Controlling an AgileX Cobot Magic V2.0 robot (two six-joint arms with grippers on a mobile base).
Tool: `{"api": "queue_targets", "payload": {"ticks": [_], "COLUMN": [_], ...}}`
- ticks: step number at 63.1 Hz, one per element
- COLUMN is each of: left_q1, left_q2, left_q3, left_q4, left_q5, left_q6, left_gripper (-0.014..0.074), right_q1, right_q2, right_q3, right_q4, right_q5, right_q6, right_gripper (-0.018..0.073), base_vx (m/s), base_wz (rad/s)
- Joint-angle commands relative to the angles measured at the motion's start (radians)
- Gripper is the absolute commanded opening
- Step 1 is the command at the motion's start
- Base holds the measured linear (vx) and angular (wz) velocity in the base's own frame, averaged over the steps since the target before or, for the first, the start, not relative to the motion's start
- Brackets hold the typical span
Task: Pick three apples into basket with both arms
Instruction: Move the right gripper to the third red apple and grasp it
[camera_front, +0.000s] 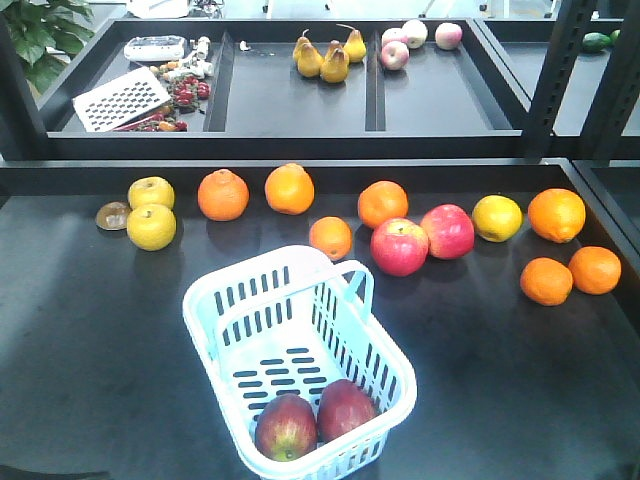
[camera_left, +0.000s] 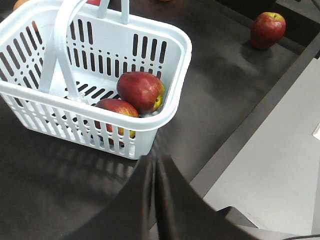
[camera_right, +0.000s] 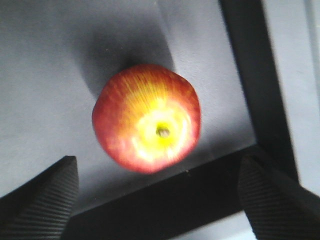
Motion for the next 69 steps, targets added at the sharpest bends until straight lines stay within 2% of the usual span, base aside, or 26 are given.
{"api": "queue_targets", "payload": {"ticks": [1,33,43,49,55,69], "left_q1": [0.001,0.001,0.001,0.001,0.001,0.001], "left_q2": [0.003,0.003,0.003,0.003,0.003,0.003], "left_q3": [-0.024,-0.024,-0.024,-0.024,-0.024,-0.024], "left_q4": [-0.025,-0.025,-0.025,-0.025,-0.025,-0.025], "left_q5": [-0.055,-0.056,-0.056,-0.056,-0.056,-0.060], "left_q6": [-0.005,-0.005,-0.005,-0.005,-0.005,-0.005], "left_gripper": [-0.0006,-0.0006,-0.0006,-0.0006,-0.0006,-0.0006], "right_q1": [-0.006,-0.006,-0.006,-0.006,0.000,0.038], "right_q2": [0.004,0.155,0.153,0.142,0.113,-0.053], "right_q3": [-0.023,-0.021,-0.021,-0.021,-0.022,-0.023], "right_q4": [-0.014,-0.025,-0.021,-0.009,0.036,0.235], "right_q5": [-0.012,-0.059,-0.066,-0.062,-0.061,-0.063], "right_q6": [-0.011,-0.013,-0.037,-0.041,-0.062,-0.246], "right_gripper": [0.0610,0.0594,0.0557,0.0484,0.0361,0.0031], "base_vx": [0.00,0.00,0.00,0.00,0.00,0.00], "base_wz": [0.00,0.00,0.00,0.00,0.00,0.00]}}
